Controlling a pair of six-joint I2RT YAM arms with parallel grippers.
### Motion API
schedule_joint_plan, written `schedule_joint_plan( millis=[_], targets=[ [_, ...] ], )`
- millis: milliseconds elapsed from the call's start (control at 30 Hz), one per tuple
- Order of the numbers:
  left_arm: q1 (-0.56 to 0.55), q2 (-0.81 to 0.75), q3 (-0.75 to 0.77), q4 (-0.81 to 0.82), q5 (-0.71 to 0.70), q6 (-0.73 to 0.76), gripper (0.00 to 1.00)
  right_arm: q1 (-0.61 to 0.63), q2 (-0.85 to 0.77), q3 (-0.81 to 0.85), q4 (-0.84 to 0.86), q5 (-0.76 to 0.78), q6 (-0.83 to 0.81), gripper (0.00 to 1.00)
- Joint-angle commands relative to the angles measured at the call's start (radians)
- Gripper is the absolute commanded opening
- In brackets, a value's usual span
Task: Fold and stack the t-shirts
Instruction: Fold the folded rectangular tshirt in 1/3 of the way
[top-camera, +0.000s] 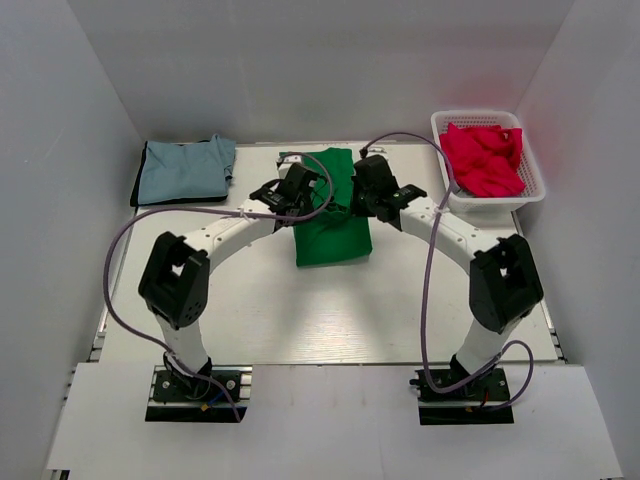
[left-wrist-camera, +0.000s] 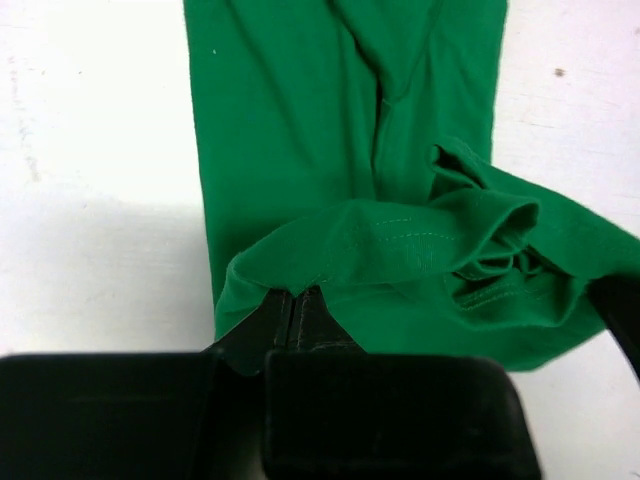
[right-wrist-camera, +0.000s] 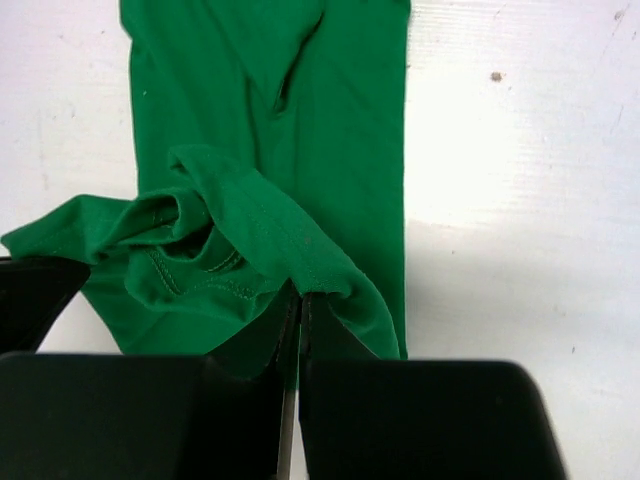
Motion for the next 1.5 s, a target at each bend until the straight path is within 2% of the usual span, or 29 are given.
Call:
schedule_joint_plan(
  millis=[0, 300, 633, 667, 700, 733, 767, 800, 833, 867, 900, 1000, 1067, 1233, 1267, 1333, 1367, 1467],
  targets=[
    [0.036, 0.016, 0.047, 0.012, 0.041, 0.034, 0.00, -0.025, 0.051, 0.082, 0.033, -0.016, -0.043, 0.00],
    [0.088, 0.080, 0.047, 0.067, 0.104, 0.034, 0.00, -0.073, 0.194, 0.165, 0.067, -0.120, -0.062, 0.00],
    [0.142, 0.241, 0.158, 0.073, 0.132, 0.034, 0.00, -0.108, 0.352, 0.283, 0.095, -0.175, -0.059, 0.00],
    [0.154, 0.255, 0.175, 0.061, 0.123, 0.025, 0.00, -0.116, 0.375, 0.288, 0.101, -0.203, -0.060, 0.03],
    [0.154, 0.266, 0.191, 0.052, 0.114, 0.025, 0.00, -0.117, 0.387, 0.317, 0.101, -0.209, -0.059, 0.13],
    [0.166, 0.278, 0.227, 0.029, 0.104, 0.014, 0.04, -0.122, 0.415, 0.327, 0.095, -0.220, -0.059, 0.24],
    [0.166, 0.300, 0.247, 0.015, 0.104, 0.014, 0.34, -0.127, 0.420, 0.350, 0.093, -0.233, -0.059, 0.34],
    [0.177, 0.300, 0.286, -0.014, 0.092, 0.014, 0.68, -0.127, 0.432, 0.369, 0.090, -0.237, -0.053, 0.54],
    [0.177, 0.309, 0.301, -0.014, 0.092, 0.005, 0.92, -0.130, 0.436, 0.386, 0.086, -0.246, -0.048, 0.61],
    [0.177, 0.309, 0.301, -0.014, 0.092, 0.005, 1.00, -0.136, 0.436, 0.389, 0.083, -0.249, -0.042, 0.78],
    [0.177, 0.292, 0.312, -0.014, 0.092, 0.014, 1.00, -0.137, 0.429, 0.395, 0.080, -0.249, -0.040, 0.89],
    [0.177, 0.253, 0.289, -0.014, 0.092, 0.023, 1.00, -0.136, 0.371, 0.363, 0.086, -0.241, -0.034, 0.89],
    [0.177, 0.196, 0.245, -0.014, 0.120, 0.033, 1.00, -0.134, 0.340, 0.285, 0.092, -0.252, -0.019, 0.89],
    [0.154, 0.067, 0.016, 0.016, 0.228, 0.033, 1.00, -0.136, 0.148, 0.009, 0.136, -0.342, 0.033, 0.91],
    [0.154, 0.049, -0.014, 0.025, 0.251, 0.033, 1.00, -0.136, 0.106, -0.090, 0.136, -0.353, 0.047, 0.91],
    [0.143, -0.010, -0.108, 0.053, 0.335, 0.033, 1.00, -0.131, 0.024, -0.154, 0.153, -0.374, 0.058, 0.91],
    [0.143, -0.028, -0.139, 0.064, 0.354, 0.033, 1.00, -0.131, 0.006, -0.236, 0.156, -0.384, 0.058, 0.91],
    [0.120, -0.094, -0.276, 0.119, 0.406, 0.024, 1.00, -0.133, -0.073, -0.324, 0.178, -0.398, 0.073, 0.91]
  ],
)
